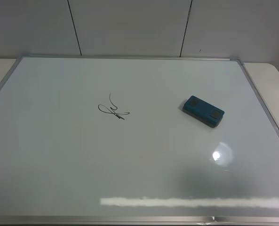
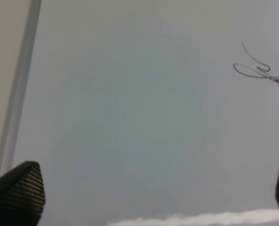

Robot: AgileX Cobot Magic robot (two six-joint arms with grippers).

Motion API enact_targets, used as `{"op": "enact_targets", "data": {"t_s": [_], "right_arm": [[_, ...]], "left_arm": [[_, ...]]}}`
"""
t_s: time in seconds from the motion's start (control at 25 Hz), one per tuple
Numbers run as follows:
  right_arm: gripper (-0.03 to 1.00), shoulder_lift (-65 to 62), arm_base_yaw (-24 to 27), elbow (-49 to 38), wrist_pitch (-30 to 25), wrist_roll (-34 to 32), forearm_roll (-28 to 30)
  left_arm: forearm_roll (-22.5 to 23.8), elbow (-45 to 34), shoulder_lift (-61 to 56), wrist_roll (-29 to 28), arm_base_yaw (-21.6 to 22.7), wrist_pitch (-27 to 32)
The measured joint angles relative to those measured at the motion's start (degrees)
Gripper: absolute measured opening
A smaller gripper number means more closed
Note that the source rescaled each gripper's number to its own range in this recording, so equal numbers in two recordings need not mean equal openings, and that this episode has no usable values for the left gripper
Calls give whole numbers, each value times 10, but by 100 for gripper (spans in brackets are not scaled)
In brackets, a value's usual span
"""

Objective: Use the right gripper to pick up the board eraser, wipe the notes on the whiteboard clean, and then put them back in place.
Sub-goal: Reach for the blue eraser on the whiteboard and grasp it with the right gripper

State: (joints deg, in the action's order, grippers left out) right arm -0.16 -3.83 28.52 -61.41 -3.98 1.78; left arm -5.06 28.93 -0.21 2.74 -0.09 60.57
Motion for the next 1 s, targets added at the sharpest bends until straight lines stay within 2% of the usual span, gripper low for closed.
{"op": "enact_targets", "data": {"t_s": [0.52, 0.68, 0.8, 1.0], "right_arm": [[96, 24, 0, 3, -2, 0, -9], [96, 116, 0, 27, -2, 5, -10], [96, 216, 0, 62, 0, 32, -11], [96, 414, 0, 169, 1, 140, -22]], "left_arm": [[0, 0, 0, 0, 0, 0], [0, 0, 0, 0, 0, 0], [0, 0, 0, 0, 0, 0], [0, 0, 0, 0, 0, 0]]}}
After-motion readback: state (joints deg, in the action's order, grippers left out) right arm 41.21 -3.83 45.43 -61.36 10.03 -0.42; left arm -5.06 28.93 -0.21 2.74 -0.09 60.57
